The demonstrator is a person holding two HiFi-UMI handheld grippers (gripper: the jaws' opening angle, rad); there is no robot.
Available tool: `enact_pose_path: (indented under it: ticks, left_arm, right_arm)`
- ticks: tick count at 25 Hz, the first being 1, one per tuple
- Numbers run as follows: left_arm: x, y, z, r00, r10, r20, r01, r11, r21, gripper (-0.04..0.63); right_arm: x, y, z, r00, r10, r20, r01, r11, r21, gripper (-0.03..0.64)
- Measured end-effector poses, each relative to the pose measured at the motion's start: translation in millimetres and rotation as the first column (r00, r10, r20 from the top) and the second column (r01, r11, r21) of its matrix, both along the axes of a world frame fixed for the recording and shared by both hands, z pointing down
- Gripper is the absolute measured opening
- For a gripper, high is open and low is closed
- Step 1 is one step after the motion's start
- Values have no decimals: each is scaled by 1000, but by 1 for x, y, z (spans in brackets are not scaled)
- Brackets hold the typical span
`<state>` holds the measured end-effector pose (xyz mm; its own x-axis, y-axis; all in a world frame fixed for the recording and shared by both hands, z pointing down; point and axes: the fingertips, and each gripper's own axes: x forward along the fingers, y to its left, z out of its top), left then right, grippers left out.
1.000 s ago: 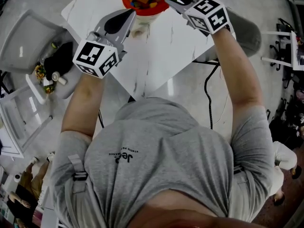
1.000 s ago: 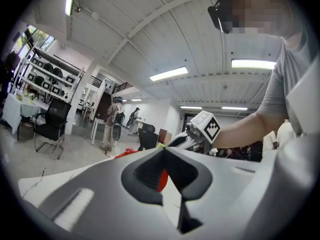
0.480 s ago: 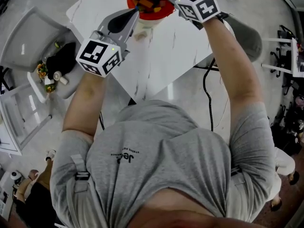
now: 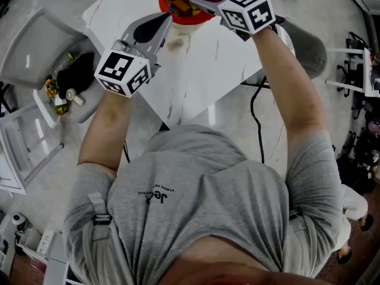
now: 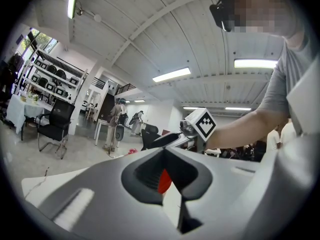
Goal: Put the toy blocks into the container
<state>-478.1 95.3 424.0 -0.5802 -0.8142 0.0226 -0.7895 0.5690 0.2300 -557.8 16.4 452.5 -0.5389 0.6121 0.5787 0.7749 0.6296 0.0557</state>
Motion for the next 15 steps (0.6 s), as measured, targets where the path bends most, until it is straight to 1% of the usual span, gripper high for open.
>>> enact_pose_path:
  ticks: [4,6,7,9,10,12,13,14,15]
  left_arm:
    - [2,-3,0,1000,6,0,-6,1000,3,57]
    - [4,-2,0,1000,7,3,-8,1000,7,57]
    - [6,0,0,1000,7,3,-7,1000,10,57]
    - [10,3,2,1000,6,-5,-6,1000,14,57]
    - [12,5,5,1000,6,-11,-6,1000,14,57]
    - [17,9,12,1000,4,-25,-4,1000,9,57]
    - [19,12,16,999,1,-32,-1,1000,5,55]
    - [22,14,21,999,-3,-40,3,1000,1,57]
    - [24,17,26,999,-8,-48,7,1000,-2,57]
  right_arm:
    - [11,4,1,1000,-10,-11,10,1000,-13,275]
    - [24,12,-1,999,-35,-24,34,998,-47,273]
    - [35,19,-1,997,-65,-35,63,995,-74,273]
    - [66,38,2,985,-160,-62,152,981,-122,273]
    - [82,46,10,975,-208,-77,198,973,-122,273]
    - [109,57,38,957,-266,-117,260,964,-64,273]
    - [117,59,57,953,-266,-142,265,964,-25,273]
    - [122,59,75,955,-242,-171,247,969,5,273]
    - [124,57,93,959,-196,-203,204,979,21,273]
